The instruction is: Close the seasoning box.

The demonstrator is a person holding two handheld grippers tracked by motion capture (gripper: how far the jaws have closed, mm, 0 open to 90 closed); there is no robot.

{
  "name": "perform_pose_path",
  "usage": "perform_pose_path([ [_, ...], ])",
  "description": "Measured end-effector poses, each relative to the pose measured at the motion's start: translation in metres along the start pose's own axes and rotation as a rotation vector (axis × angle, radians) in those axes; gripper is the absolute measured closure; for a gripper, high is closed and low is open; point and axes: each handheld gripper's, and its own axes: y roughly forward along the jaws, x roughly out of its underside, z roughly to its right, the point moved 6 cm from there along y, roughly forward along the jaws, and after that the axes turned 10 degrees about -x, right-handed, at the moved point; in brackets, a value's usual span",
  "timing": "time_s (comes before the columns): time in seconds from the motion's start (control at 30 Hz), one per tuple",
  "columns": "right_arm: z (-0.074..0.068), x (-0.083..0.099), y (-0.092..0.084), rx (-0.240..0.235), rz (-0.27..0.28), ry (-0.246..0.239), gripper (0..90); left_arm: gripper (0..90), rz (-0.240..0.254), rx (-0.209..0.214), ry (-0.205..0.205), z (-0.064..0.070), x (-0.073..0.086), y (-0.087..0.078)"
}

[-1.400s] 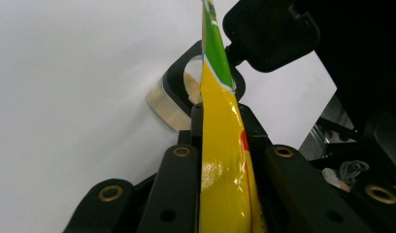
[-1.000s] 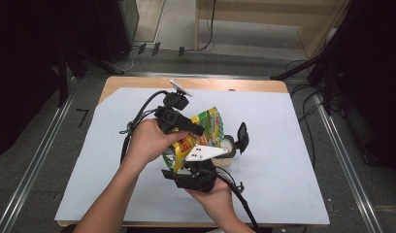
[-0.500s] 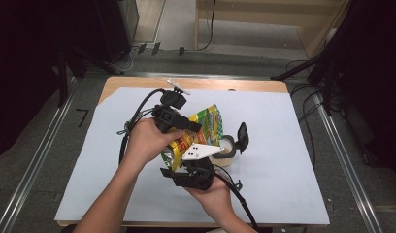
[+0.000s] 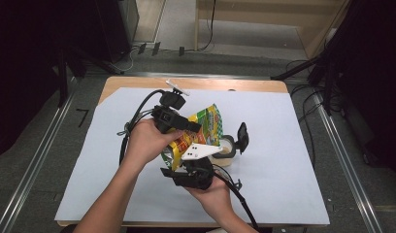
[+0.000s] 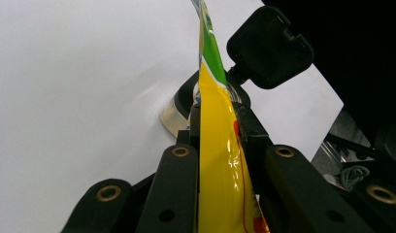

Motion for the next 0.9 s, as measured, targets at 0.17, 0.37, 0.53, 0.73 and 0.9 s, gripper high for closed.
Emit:
perform_pose_path([
  [0.17, 0.0015, 0.0006, 0.0004, 0.004, -0.002, -0.001, 62.1, 81.1, 0.001, 0.007, -0.006, -0.0016, -0.0004, 0.0013],
  [0.37, 0.0007, -0.0013, -0.0004, -0.002, 0.001, 0.001, 62.1, 80.3, 0.006, 0.021, -0.020, -0.0036, -0.0022, 0.0023],
  [0.53, 0.0017, -0.0017, -0.0005, -0.003, 0.001, 0.003, 62.1, 80.1, 0.009, 0.021, -0.016, -0.0039, -0.0028, 0.0026],
  [0.73, 0.0028, -0.0016, -0.0008, 0.001, -0.001, -0.001, 62.1, 80.2, 0.004, 0.027, -0.022, -0.0050, -0.0033, 0.0037],
  [0.9, 0.0030, -0.0013, -0.0008, 0.000, -0.003, 0.001, 62.1, 80.1, 0.001, 0.034, -0.027, -0.0055, -0.0033, 0.0047],
])
